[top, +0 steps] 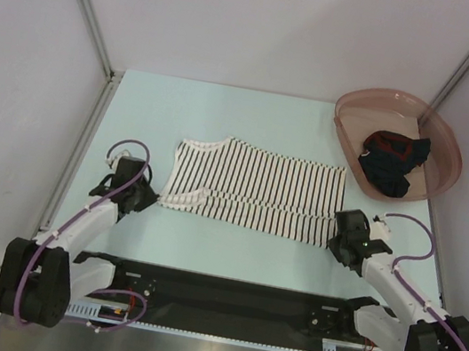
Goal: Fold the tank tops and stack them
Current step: Fold the tank top
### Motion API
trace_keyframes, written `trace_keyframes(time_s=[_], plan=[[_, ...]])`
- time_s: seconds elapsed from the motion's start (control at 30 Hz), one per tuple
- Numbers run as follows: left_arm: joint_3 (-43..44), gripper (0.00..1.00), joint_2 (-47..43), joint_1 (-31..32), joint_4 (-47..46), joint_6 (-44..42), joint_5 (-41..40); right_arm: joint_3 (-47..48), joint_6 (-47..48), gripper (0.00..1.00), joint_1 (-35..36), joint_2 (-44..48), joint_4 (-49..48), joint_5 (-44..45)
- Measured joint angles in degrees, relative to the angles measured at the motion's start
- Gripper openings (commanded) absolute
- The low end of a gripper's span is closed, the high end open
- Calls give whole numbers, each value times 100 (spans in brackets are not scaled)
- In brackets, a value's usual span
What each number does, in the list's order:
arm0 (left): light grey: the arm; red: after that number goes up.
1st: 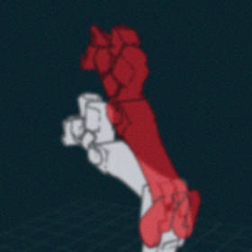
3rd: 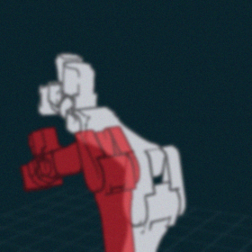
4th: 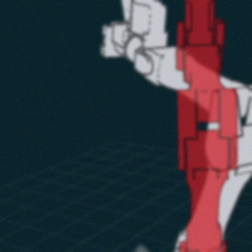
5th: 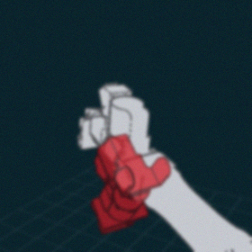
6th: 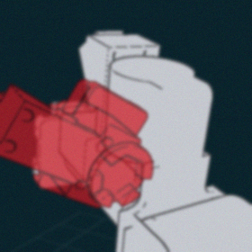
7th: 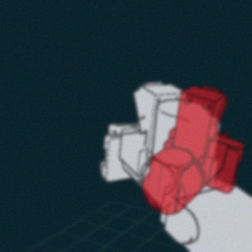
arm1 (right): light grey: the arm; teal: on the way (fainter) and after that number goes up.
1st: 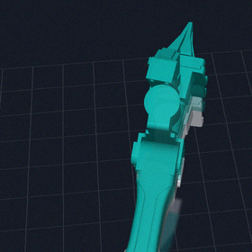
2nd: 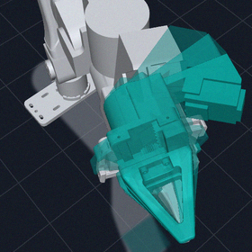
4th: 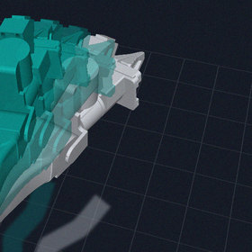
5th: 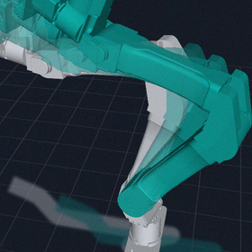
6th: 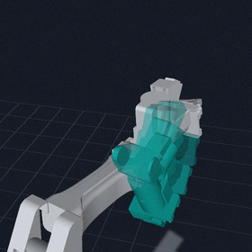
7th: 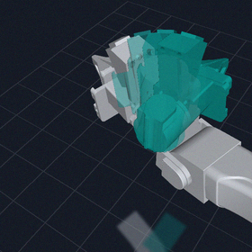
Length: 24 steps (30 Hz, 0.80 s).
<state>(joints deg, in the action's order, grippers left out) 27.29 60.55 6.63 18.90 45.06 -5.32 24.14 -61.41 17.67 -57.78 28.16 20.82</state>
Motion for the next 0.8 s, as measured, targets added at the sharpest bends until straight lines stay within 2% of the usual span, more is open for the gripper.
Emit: trace_keyframes(time_s=[0.3,0.43,0.53,0.57,0.6,0.67,0.8], plan=[[350,6,531,-212,-92,-13,11,-90,-4,13,-9,0,-98,0],[601,9,734,-308,-83,-131,9,-118,-4,11,-44,15,-153,-13],[872,27,962,-326,-83,-310,9,-173,-4,10,-85,92,-201,-31],[929,55,1021,-330,-92,-372,4,-181,-4,10,-101,105,-214,-28],[970,69,1073,-337,-101,-476,-4,-184,-2,10,-120,111,-216,-31],[1001,87,1147,-345,-116,-562,-37,-184,2,10,-146,111,-223,-28],[1001,89,1161,-356,-103,-662,-151,-184,20,10,-170,111,-229,-31]])
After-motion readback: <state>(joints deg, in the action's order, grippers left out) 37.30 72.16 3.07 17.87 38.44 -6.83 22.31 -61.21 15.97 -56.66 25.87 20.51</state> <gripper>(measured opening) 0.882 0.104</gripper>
